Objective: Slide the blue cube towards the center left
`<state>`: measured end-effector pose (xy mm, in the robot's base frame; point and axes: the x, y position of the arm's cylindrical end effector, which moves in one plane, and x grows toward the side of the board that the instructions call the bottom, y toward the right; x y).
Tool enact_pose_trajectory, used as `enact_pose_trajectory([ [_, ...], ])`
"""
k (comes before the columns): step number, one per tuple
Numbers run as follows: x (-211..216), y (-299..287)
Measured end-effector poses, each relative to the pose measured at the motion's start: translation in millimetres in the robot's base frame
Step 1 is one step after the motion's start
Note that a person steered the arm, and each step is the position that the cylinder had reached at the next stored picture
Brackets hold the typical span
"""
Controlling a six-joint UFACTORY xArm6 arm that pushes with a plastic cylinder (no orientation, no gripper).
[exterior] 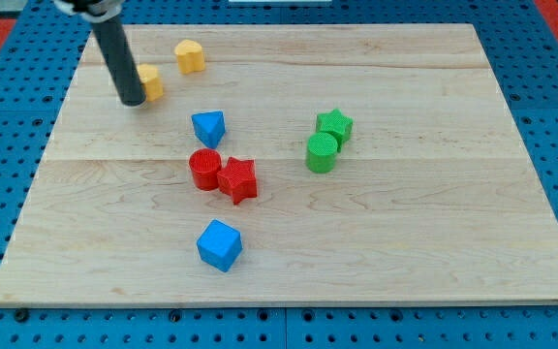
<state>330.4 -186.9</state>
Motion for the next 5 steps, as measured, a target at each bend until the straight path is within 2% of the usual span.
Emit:
enact_pose_trajectory([
  [1, -22.4, 4.1],
  [2, -26.4, 18.5],
  [3, -7.8, 25.1],
  [4, 59.6, -8.6],
  [5, 155.6, -4.1],
])
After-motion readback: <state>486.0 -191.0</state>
